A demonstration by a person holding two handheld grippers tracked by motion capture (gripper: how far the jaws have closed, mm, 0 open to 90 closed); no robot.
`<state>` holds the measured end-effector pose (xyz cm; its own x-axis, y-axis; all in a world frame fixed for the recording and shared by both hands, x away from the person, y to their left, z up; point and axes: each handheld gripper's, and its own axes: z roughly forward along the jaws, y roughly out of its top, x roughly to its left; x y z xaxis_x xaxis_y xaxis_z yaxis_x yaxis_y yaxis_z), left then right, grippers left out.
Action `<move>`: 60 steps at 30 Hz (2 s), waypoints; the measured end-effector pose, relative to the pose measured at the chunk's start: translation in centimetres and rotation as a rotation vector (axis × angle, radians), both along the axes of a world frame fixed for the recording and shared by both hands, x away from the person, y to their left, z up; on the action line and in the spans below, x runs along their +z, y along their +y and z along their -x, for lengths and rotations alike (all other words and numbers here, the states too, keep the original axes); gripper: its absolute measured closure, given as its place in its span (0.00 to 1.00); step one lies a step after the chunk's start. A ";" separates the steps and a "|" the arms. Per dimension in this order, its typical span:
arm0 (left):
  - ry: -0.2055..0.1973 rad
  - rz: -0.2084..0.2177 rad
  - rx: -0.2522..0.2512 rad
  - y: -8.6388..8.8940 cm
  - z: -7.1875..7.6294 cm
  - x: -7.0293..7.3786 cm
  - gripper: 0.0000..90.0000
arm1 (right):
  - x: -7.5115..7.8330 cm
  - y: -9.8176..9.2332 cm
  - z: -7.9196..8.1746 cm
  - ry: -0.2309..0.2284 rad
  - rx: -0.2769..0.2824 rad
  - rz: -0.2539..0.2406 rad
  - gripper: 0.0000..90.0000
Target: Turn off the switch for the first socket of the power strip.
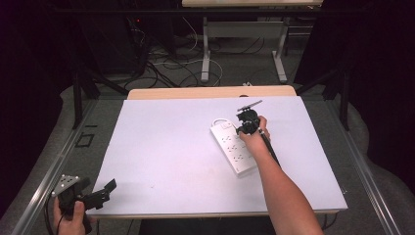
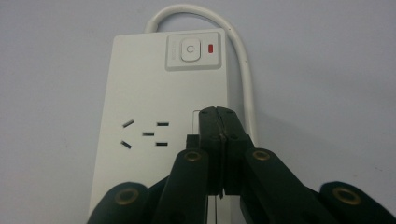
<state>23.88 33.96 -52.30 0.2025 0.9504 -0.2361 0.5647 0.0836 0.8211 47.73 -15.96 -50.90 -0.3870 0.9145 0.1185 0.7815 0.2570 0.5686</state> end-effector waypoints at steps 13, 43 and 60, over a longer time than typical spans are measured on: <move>-0.001 0.000 0.001 0.2 0.0 0.0 0.00 | -0.6 0.4 -0.2 0.020 -0.007 0.023 1.00; -0.003 0.001 0.005 0.2 0.0 0.1 0.00 | -0.7 0.5 0.1 0.003 0.002 0.044 1.00; 0.002 -0.011 -0.020 -0.4 -0.5 0.2 0.00 | -0.8 0.9 0.4 0.017 0.010 0.051 1.00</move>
